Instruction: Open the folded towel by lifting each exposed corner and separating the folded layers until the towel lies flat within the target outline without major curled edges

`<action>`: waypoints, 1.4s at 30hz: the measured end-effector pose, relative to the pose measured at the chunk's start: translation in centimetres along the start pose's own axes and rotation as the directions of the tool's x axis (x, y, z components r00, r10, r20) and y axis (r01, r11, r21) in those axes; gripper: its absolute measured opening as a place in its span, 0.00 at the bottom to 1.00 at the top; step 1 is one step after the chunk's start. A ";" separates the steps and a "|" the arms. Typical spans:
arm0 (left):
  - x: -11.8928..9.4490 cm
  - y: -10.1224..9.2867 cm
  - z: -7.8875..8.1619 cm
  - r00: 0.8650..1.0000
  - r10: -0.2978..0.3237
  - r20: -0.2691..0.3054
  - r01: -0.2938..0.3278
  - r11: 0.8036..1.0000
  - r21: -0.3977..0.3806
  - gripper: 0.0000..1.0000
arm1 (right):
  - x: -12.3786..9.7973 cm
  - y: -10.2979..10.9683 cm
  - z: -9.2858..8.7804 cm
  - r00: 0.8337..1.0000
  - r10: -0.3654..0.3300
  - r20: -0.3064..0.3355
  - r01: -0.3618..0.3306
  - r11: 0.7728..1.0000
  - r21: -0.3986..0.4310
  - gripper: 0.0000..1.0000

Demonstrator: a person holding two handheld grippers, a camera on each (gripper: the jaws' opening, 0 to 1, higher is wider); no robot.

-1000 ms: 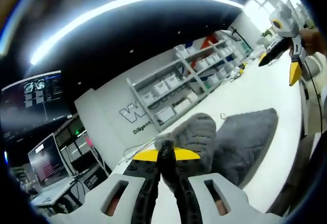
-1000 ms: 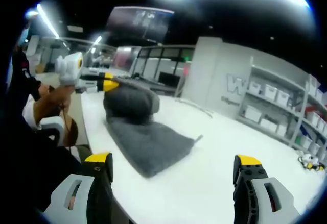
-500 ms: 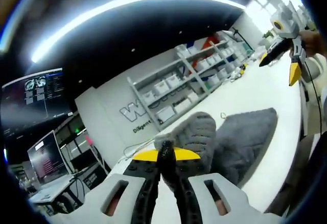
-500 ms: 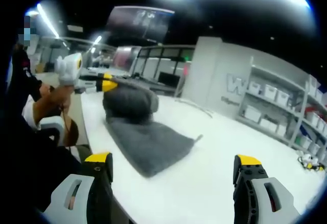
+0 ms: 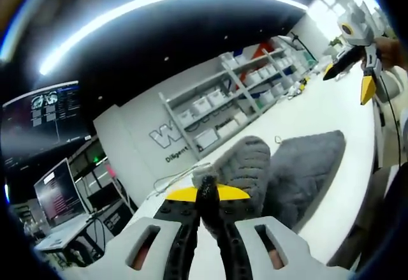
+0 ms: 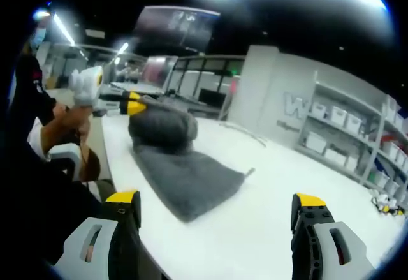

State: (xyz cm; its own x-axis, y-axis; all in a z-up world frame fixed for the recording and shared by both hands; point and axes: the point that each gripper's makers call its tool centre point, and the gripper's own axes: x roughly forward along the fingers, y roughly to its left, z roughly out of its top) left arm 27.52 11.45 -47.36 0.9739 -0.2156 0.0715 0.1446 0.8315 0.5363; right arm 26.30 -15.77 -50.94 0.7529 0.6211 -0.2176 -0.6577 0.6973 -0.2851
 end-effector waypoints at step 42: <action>-0.2 1.4 -3.2 0.996 0.036 -0.085 -0.041 0.998 -0.056 0.07 | 0.2 0.7 -0.5 1.000 0.004 -0.013 -0.004 1.000 -0.003 0.99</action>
State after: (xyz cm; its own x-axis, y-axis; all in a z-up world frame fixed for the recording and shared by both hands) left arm 28.11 14.31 -49.35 0.9898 -0.1414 0.0190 0.1146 0.8672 0.4846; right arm 25.98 -15.36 -51.59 0.7506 0.6193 -0.2303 -0.6605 0.6938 -0.2869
